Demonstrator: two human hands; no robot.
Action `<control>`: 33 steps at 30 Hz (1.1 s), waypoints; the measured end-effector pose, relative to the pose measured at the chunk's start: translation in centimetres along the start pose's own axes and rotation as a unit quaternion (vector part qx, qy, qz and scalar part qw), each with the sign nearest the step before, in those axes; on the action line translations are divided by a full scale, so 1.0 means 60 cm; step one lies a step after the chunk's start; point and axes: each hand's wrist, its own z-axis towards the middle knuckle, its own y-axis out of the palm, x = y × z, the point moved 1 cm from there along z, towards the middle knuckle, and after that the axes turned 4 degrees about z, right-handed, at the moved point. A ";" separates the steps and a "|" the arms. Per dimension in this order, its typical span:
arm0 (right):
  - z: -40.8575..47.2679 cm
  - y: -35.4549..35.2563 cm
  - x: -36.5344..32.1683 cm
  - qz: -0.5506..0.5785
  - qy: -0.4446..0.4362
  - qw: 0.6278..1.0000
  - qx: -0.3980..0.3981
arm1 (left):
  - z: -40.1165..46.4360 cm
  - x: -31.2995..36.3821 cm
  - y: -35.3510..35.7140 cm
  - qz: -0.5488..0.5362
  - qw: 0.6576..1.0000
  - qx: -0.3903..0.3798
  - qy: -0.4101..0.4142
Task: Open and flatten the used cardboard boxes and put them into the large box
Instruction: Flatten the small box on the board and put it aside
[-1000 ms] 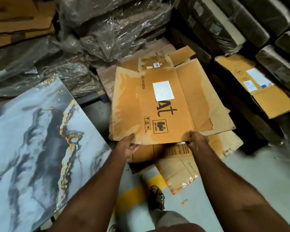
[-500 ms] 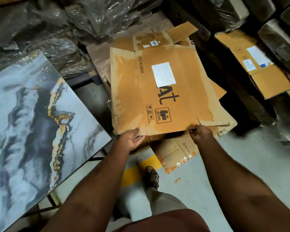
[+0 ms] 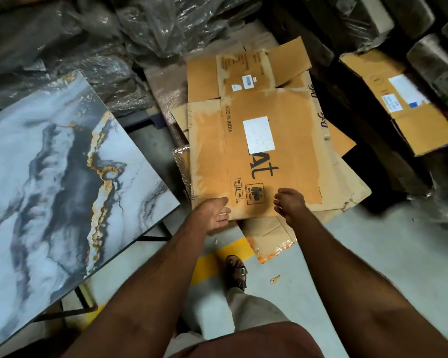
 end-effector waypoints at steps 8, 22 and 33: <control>0.018 0.051 0.002 -0.295 -0.145 0.934 -0.139 | 0.054 0.005 -0.009 0.183 0.970 0.056 0.152; 0.179 -0.014 0.096 -0.715 -0.166 0.670 -0.112 | 0.249 -0.054 0.088 0.759 0.605 0.075 0.227; 0.167 0.010 0.099 -0.801 -0.216 0.555 -0.061 | 0.264 -0.057 0.097 0.814 0.502 0.130 0.263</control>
